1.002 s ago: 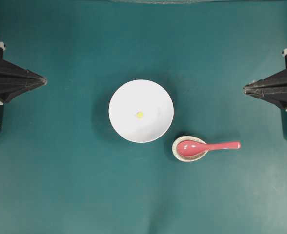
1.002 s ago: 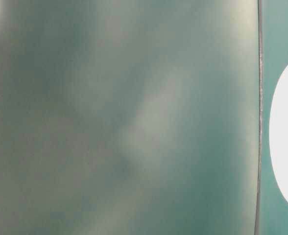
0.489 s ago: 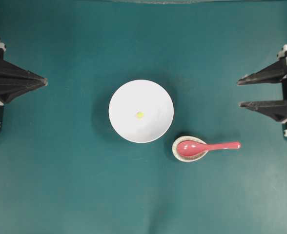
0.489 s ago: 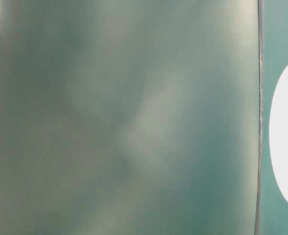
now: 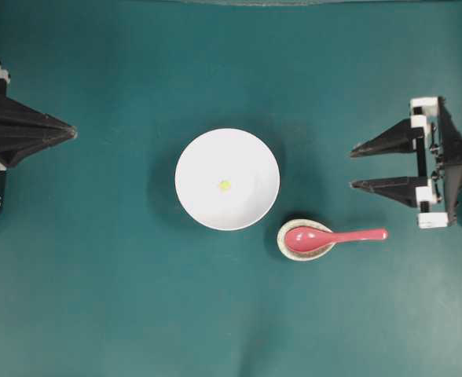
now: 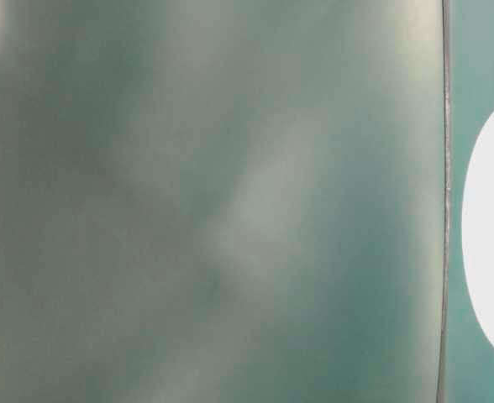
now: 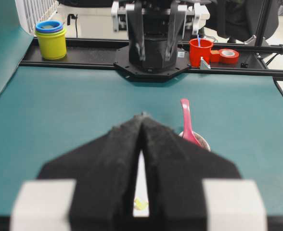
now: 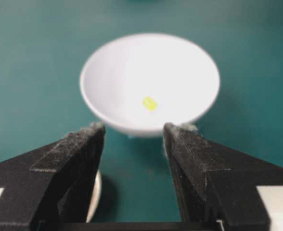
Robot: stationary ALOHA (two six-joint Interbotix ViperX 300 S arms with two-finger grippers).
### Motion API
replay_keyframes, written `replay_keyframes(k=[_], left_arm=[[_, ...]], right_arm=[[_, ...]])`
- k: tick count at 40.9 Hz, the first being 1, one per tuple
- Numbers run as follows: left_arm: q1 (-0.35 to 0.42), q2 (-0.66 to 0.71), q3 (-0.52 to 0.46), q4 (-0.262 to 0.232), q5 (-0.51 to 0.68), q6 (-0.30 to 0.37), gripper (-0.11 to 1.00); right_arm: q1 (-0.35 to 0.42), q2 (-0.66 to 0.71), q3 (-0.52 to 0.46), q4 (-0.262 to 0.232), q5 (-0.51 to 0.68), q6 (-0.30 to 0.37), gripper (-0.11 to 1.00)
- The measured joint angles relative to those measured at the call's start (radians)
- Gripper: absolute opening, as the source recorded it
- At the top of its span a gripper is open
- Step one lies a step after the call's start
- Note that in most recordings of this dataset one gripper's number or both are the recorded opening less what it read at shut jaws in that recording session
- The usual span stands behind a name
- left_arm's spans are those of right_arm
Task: Scoop the yellow hexagonal prism block from the bowl with a spoon using the right arm.
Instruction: 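Move the right gripper left toward the pink spoon handle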
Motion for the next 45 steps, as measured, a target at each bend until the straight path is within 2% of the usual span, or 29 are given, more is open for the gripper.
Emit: replay_keyframes(k=[10, 21, 35, 45], left_arm=[[0.000, 0.006, 0.000, 0.000, 0.015, 0.000, -0.01], [0.000, 0.017, 0.000, -0.002, 0.015, 0.000, -0.01], [0.000, 0.023, 0.000, -0.002, 0.015, 0.000, -0.01], [0.000, 0.026, 0.002, 0.000, 0.015, 0.000, -0.01]], right_arm=[[0.080, 0.126, 0.089, 0.067, -0.219, 0.028, 0.57], [0.199, 0.314, 0.135, 0.083, -0.476, 0.091, 0.57], [0.273, 0.583, 0.092, 0.084, -0.569, 0.133, 0.57], [0.295, 0.692, 0.084, 0.098, -0.666, 0.149, 0.57]])
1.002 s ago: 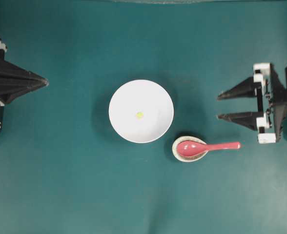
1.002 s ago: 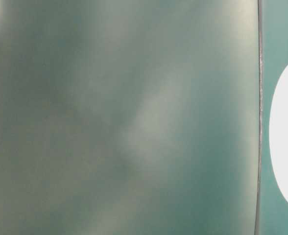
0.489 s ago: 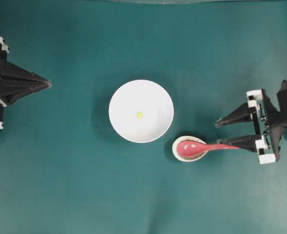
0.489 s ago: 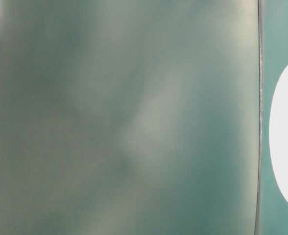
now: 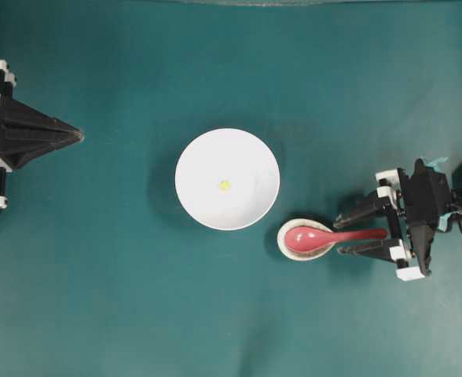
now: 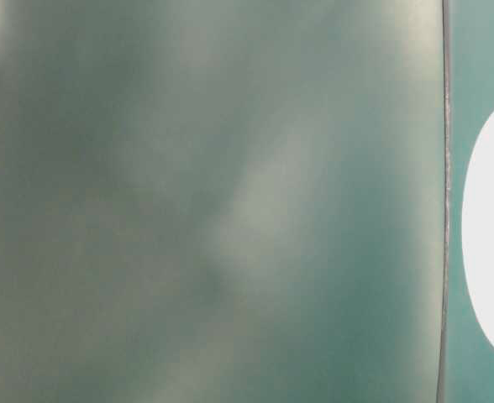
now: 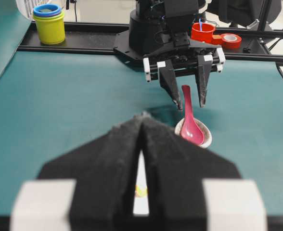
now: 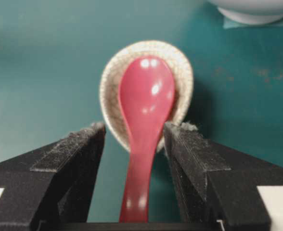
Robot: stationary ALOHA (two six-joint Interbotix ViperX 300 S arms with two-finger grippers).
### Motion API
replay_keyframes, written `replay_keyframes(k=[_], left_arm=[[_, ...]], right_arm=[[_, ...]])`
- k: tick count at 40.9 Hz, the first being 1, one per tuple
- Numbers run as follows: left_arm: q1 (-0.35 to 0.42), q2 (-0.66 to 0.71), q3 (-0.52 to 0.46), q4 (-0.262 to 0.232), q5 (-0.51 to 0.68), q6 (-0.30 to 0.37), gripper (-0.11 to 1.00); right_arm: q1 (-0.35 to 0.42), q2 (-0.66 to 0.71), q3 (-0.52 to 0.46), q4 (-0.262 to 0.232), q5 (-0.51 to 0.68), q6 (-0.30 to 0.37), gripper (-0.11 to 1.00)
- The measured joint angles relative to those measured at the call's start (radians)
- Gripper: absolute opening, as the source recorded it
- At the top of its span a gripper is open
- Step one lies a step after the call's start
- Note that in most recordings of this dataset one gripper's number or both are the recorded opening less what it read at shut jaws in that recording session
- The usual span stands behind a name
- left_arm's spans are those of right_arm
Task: Scoop the yellow hexagonal prism block from the bowl with a spoon using the right arm.
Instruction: 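Move the right gripper left toward the pink spoon handle, then close the right gripper on the pink spoon handle and lift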
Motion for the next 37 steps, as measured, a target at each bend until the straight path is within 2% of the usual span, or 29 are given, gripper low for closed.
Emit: replay_keyframes(k=[13, 31, 37], left_arm=[[0.000, 0.000, 0.000, 0.000, -0.002, 0.000, -0.01], [0.000, 0.000, -0.002, 0.000, -0.002, 0.003, -0.01], [0.000, 0.000, 0.000, 0.000, -0.002, 0.003, -0.01]], right_arm=[[0.002, 0.055, -0.003, 0.015, -0.015, 0.005, 0.57], [0.002, 0.057, -0.002, 0.017, -0.006, 0.003, 0.57], [0.002, 0.057, -0.002, 0.017, -0.005, 0.003, 0.53]])
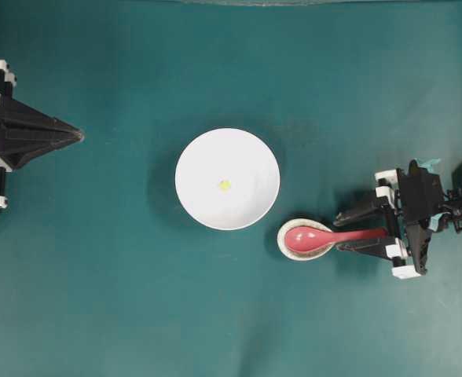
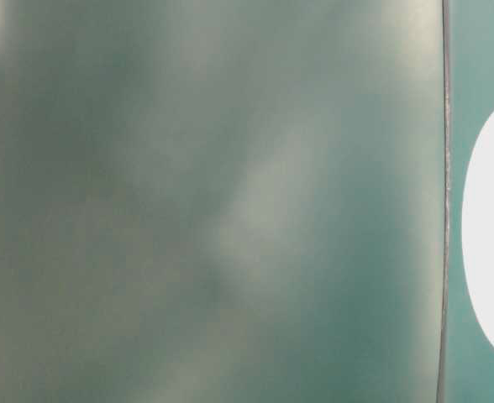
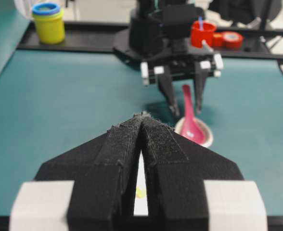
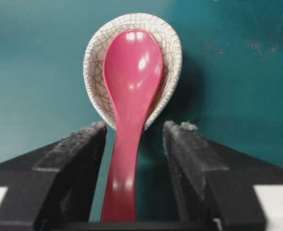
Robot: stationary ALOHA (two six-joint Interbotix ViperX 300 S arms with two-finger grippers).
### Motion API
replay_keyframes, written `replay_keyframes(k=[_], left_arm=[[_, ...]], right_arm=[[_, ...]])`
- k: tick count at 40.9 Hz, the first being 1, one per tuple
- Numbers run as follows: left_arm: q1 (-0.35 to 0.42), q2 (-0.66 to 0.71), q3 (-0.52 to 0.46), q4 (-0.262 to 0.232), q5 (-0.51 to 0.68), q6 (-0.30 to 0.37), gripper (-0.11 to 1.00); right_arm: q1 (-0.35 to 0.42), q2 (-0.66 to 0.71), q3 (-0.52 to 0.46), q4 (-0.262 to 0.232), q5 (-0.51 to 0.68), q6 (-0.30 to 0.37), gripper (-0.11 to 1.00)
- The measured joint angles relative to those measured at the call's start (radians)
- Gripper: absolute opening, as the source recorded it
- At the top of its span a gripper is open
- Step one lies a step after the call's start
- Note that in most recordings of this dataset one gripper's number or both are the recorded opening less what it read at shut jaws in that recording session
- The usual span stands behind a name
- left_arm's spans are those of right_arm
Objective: Scoop the yellow hexagonal prism block from the bowl with a spoon using the right arm.
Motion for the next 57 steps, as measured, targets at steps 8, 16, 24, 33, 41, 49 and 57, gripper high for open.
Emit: replay_keyframes(k=[8, 16, 24, 33, 41, 49, 57], left_arm=[[0.000, 0.000, 0.000, 0.000, 0.000, 0.003, -0.01], [0.000, 0.000, 0.000, 0.000, 0.000, 0.002, -0.01], [0.000, 0.000, 0.002, -0.002, 0.000, 0.003, -0.01], [0.000, 0.000, 0.000, -0.002, 0.000, 0.002, -0.01], [0.000, 0.000, 0.002, 0.000, 0.005, -0.002, -0.01], [0.000, 0.000, 0.002, 0.000, 0.018, -0.002, -0.01], [0.000, 0.000, 0.002, 0.000, 0.040, -0.005, -0.01]], right_arm=[[0.000, 0.000, 0.002, 0.000, 0.002, 0.000, 0.33], [0.000, 0.000, 0.000, 0.000, 0.000, 0.000, 0.24], [0.000, -0.029, -0.005, 0.000, 0.017, -0.002, 0.24], [-0.005, -0.189, -0.041, 0.000, 0.153, -0.041, 0.24], [-0.020, -0.394, -0.147, 0.002, 0.434, -0.135, 0.24], [-0.021, -0.552, -0.336, -0.002, 0.793, -0.265, 0.24], [-0.026, -0.603, -0.528, -0.021, 1.052, -0.387, 0.23]])
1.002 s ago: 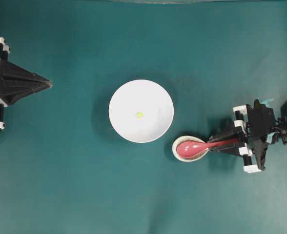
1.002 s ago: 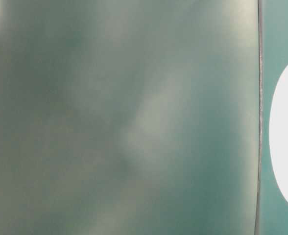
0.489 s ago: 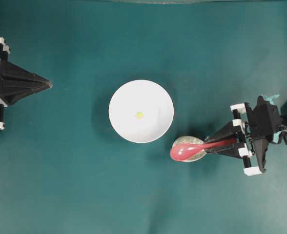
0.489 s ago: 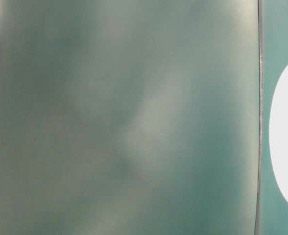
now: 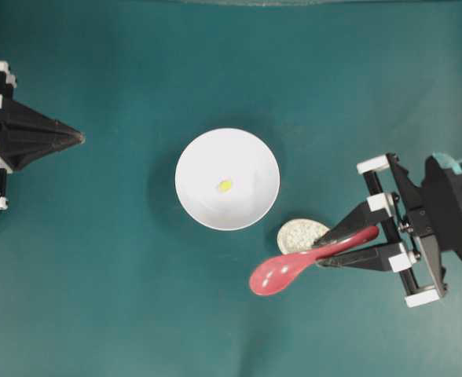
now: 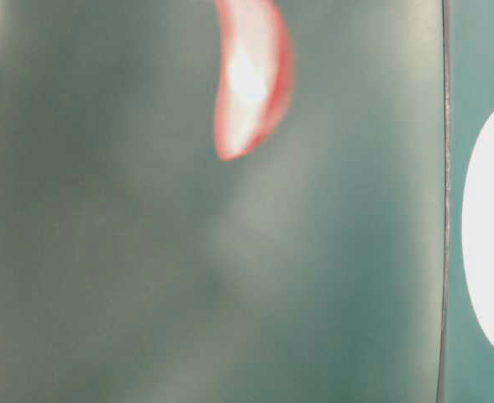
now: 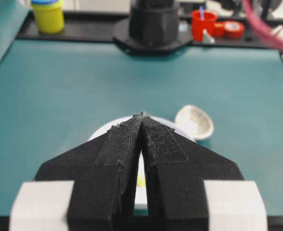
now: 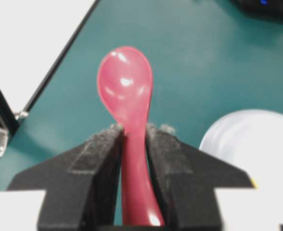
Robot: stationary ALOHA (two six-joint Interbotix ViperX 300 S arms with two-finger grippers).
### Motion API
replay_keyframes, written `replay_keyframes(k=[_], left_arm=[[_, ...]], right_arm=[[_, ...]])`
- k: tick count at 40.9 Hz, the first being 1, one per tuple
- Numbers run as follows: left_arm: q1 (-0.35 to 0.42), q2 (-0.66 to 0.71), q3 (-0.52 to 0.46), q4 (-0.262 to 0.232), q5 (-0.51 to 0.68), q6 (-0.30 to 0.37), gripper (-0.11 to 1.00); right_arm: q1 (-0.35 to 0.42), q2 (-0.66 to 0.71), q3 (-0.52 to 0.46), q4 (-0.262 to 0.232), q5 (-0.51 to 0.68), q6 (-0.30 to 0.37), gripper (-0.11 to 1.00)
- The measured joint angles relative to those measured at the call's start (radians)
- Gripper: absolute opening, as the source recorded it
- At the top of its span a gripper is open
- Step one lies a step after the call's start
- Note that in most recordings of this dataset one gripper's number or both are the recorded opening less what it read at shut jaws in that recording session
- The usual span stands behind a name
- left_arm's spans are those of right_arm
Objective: Scoop the yellow hexagonal prism block from the bowl with a spoon using the right arm.
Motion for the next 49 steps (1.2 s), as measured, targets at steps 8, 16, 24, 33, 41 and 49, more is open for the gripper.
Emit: replay_keyframes(k=[8, 16, 24, 33, 41, 49], left_arm=[[0.000, -0.005, -0.002, 0.000, 0.048, -0.005, -0.01], [0.000, -0.008, 0.000, 0.000, 0.066, -0.023, -0.01], [0.000, -0.018, 0.000, 0.000, 0.066, -0.025, -0.01], [0.000, -0.028, -0.002, 0.000, 0.066, -0.025, -0.01], [0.000, -0.029, 0.000, 0.000, 0.066, -0.025, -0.01], [0.000, -0.028, -0.002, 0.000, 0.066, -0.025, -0.01]], right_arm=[[-0.005, 0.025, -0.095, -0.014, 0.083, -0.060, 0.22], [-0.005, 0.077, -0.140, -0.023, 0.089, -0.069, 0.20], [-0.008, 0.110, -0.158, -0.034, 0.095, -0.069, 0.19], [-0.008, 0.112, -0.163, -0.035, 0.095, -0.069, 0.19], [-0.014, 0.110, -0.163, -0.035, 0.095, -0.069, 0.19], [-0.017, 0.112, -0.163, -0.035, 0.095, -0.069, 0.19]])
